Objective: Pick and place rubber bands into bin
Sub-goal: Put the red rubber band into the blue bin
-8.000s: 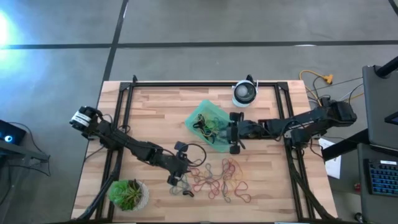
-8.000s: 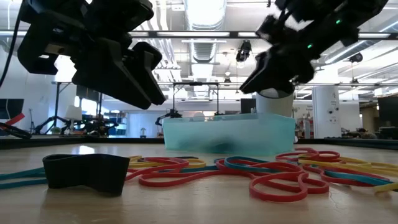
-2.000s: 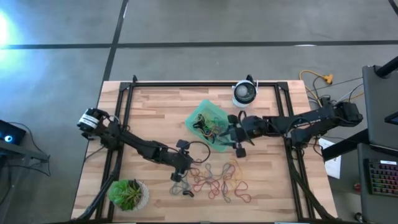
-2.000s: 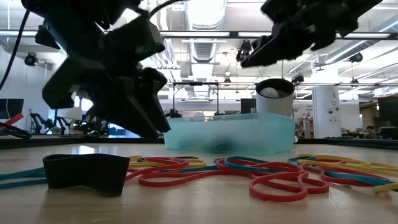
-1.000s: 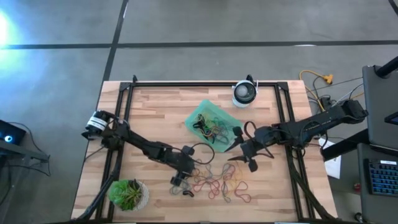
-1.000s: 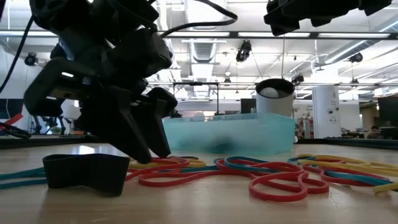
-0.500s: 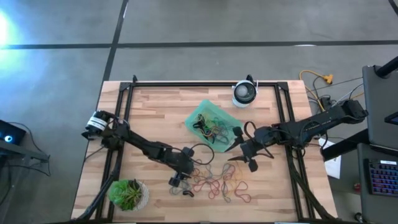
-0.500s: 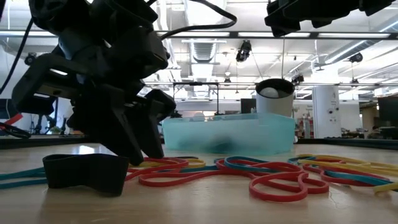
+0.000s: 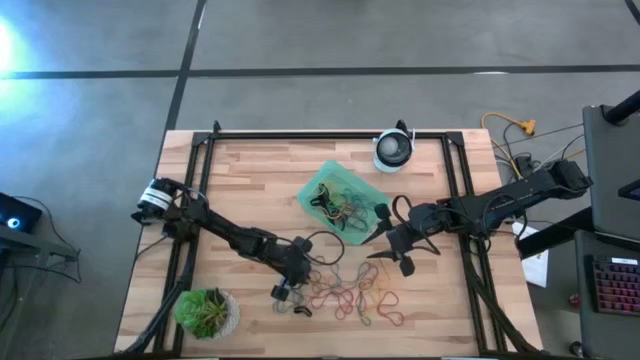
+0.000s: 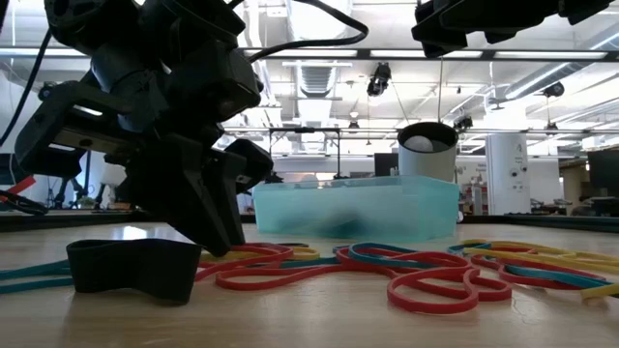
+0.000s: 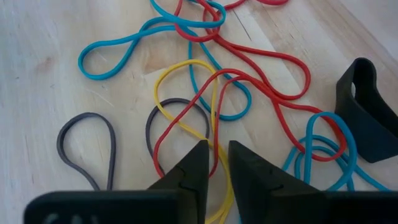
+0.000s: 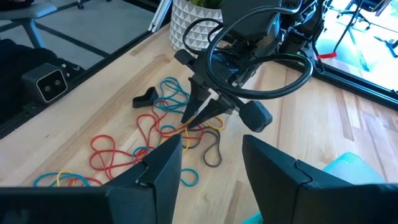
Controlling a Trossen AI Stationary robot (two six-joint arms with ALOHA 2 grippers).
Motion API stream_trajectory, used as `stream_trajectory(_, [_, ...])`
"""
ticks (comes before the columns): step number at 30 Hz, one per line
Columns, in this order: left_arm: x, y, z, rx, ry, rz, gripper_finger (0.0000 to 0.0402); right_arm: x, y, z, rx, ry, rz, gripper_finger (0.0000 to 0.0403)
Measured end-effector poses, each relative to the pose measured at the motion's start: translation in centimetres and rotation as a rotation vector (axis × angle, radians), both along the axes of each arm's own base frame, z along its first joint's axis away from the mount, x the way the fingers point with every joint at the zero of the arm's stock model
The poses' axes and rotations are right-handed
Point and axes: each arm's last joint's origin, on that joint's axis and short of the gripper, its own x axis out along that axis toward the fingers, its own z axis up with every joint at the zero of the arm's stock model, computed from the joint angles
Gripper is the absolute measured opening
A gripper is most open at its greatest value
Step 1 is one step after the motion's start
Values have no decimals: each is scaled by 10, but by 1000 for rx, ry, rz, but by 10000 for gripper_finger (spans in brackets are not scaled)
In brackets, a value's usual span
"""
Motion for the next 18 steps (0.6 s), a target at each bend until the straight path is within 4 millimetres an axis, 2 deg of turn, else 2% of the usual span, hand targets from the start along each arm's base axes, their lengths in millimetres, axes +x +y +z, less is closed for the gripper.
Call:
stream_trajectory(13, [1, 0, 8, 13, -33, -20, 3, 0, 0, -1, -1, 3, 0, 164])
stream_trajectory(18, [0, 0, 8, 14, -34, -18, 5, 0, 0, -2, -1, 5, 0, 164])
